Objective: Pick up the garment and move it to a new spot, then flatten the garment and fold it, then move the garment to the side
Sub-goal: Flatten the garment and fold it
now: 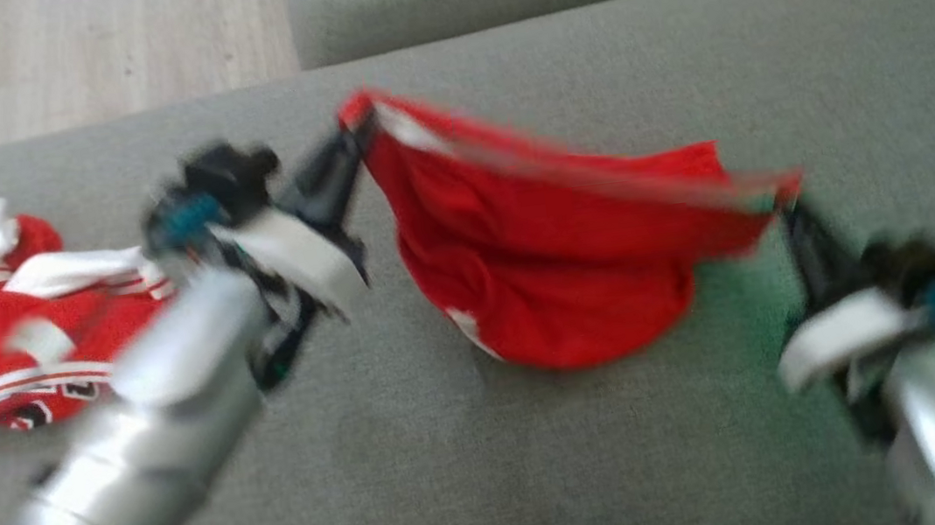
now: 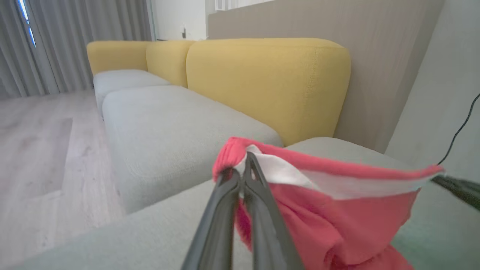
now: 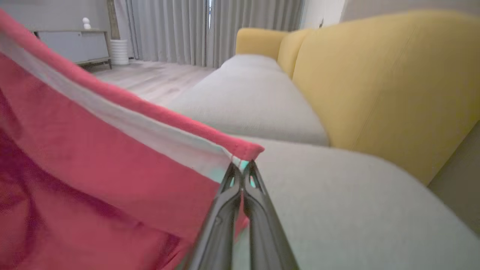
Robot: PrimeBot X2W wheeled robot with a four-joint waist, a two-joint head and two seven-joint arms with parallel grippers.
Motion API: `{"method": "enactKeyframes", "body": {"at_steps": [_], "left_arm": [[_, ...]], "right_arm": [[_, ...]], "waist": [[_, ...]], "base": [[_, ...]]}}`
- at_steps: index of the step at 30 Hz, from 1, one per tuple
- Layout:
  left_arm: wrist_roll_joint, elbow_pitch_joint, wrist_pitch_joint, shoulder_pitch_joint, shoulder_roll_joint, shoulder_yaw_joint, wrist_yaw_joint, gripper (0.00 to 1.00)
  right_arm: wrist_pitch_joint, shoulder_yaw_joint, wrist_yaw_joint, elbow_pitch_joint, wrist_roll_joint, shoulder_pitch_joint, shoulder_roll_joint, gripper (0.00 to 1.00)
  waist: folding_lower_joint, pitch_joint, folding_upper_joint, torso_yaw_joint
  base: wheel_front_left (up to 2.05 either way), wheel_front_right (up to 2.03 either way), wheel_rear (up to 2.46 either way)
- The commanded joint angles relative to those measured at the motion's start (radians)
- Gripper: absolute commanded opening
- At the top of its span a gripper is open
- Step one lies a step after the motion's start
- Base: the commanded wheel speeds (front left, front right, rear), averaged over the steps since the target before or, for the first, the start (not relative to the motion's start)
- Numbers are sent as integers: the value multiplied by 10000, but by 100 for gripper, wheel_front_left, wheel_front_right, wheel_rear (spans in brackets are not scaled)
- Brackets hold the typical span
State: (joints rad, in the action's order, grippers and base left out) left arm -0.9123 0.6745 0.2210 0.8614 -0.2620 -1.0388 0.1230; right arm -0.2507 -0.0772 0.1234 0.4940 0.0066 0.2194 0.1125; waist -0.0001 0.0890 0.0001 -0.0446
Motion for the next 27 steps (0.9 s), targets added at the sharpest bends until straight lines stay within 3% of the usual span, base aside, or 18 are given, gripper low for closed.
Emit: {"method": "enactKeyframes", "body": {"at_steps": [1,8,12,15,19,27], "left_arm": [[380,-313,186,1367,-546,517,-89,0],[1775,-374,391,3832,-786,1143,-228,0],[2993,-1123,403,5088,-689,2442,-528,0],[3808,-1882,405,5058,-539,3266,-531,0],[4610,-2827,406,3851,-384,3774,-229,0],[5144,-3413,407,-135,-65,2443,68,0]], "right_arm": [[-111,-145,73,-609,-75,1284,453,0],[-111,72,73,-424,555,5307,1875,0],[-111,198,73,-494,676,7399,2460,0],[-111,172,73,-775,639,8029,2685,0],[-111,134,73,-1222,649,7414,2925,0],[-111,238,73,-1427,1062,3566,2953,0]], "waist": [[1,344,-1,-193],[1,1627,-1,-352],[1,2406,-1,-389],[1,2714,-1,-411],[1,2893,-1,-382],[1,2616,-1,-389]], "base": [[0,0,0],[0,0,0],[0,0,0],[0,0,0],[0,0,0],[0,0,0]]}}
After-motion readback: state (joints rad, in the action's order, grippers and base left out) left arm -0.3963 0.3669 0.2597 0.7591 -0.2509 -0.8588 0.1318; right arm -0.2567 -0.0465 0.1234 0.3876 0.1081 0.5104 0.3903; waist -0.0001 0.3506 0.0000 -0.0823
